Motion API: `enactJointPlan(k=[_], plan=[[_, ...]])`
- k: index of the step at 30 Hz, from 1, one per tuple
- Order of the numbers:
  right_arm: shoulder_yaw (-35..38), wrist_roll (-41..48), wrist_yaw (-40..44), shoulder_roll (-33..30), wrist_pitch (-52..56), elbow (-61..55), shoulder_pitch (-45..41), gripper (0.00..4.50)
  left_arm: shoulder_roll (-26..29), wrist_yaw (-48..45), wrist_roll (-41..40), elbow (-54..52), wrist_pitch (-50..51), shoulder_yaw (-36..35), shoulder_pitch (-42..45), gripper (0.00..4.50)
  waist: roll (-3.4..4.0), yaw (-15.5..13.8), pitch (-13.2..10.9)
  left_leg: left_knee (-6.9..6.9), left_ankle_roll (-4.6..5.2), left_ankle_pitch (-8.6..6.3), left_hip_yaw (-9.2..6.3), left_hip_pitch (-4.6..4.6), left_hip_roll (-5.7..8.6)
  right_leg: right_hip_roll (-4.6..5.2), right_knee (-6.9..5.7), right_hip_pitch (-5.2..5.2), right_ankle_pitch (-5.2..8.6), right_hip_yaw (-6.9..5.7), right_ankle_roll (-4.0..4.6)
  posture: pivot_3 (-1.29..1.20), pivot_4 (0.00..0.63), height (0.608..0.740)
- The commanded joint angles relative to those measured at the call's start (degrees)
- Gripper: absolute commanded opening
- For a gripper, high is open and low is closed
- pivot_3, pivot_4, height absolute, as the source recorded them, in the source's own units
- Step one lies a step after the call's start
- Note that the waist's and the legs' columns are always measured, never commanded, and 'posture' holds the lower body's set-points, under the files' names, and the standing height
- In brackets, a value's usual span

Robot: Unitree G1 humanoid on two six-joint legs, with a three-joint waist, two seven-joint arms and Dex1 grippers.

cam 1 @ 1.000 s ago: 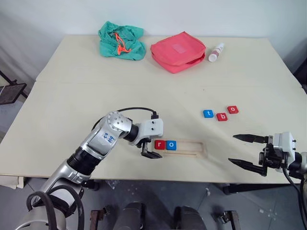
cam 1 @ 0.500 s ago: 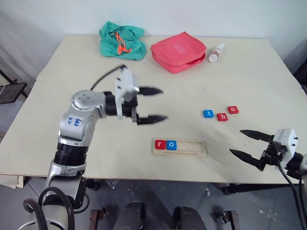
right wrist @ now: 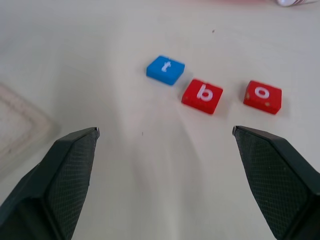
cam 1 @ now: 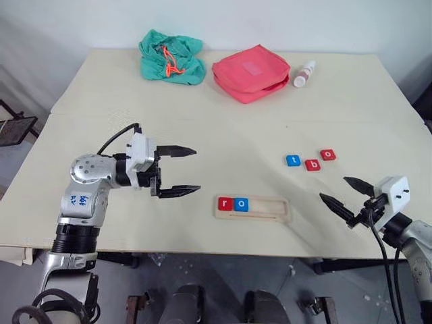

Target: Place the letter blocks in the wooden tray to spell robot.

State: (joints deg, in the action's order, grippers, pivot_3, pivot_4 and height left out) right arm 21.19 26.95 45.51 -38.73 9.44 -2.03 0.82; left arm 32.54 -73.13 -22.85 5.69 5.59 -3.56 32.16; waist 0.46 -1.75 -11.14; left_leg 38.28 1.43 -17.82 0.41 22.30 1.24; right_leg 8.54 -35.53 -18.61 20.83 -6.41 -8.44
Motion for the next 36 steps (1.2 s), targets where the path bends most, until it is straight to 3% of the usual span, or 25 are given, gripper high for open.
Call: enactJointPlan(k=[1,4,11,22,36], plan=[[1.1,-0.7,-4.1,0.9,1.3,-4.1,0.2,4.5,-0.1,-2.1,-2.0,-0.2,-4.8,-1.4,-2.6,4.47,0.0,0.1,0.0,-0.01,0.01,0.0,0.01,-0.01,0.02,0.01,0.0,0.0,0.0,0.03,0.0,0.0,0.15,0.74],[0.3,1.8,-6.3,0.4,9.6,-7.3,1.2,4.5,-0.6,-4.2,-3.2,0.8,-7.8,-1.7,-5.7,4.47,0.02,0.4,0.0,-0.13,0.0,0.0,0.07,-0.06,-0.02,0.0,0.0,-0.03,0.0,0.04,0.0,0.0,0.15,0.74],[1.3,-1.1,-11.4,2.1,10.3,-12.6,4.2,4.5,-0.9,-9.6,-5.5,6.0,-13.0,-2.5,-8.5,4.47,0.02,0.3,0.0,-0.1,0.0,0.0,0.14,-0.07,-0.03,-0.01,-0.04,-0.05,0.0,0.07,0.0,0.0,0.15,0.74],[4.0,0.6,-12.1,3.4,9.9,-15.7,6.3,4.5,-1.3,-17.3,-6.7,14.4,-18.9,-1.9,-8.7,4.47,0.02,0.4,0.0,-0.11,0.0,0.0,0.15,-0.09,-0.02,0.0,-0.07,-0.05,0.0,0.07,0.0,0.0,0.15,0.74],[4.2,0.9,-11.9,3.1,9.5,-14.8,5.1,4.5,-1.9,-17.0,-7.3,16.3,-20.8,-1.0,-7.1,4.47,0.02,0.4,0.0,-0.11,0.0,0.0,0.15,-0.11,-0.02,0.0,-0.09,-0.05,0.0,0.07,0.0,0.0,0.15,0.74]])
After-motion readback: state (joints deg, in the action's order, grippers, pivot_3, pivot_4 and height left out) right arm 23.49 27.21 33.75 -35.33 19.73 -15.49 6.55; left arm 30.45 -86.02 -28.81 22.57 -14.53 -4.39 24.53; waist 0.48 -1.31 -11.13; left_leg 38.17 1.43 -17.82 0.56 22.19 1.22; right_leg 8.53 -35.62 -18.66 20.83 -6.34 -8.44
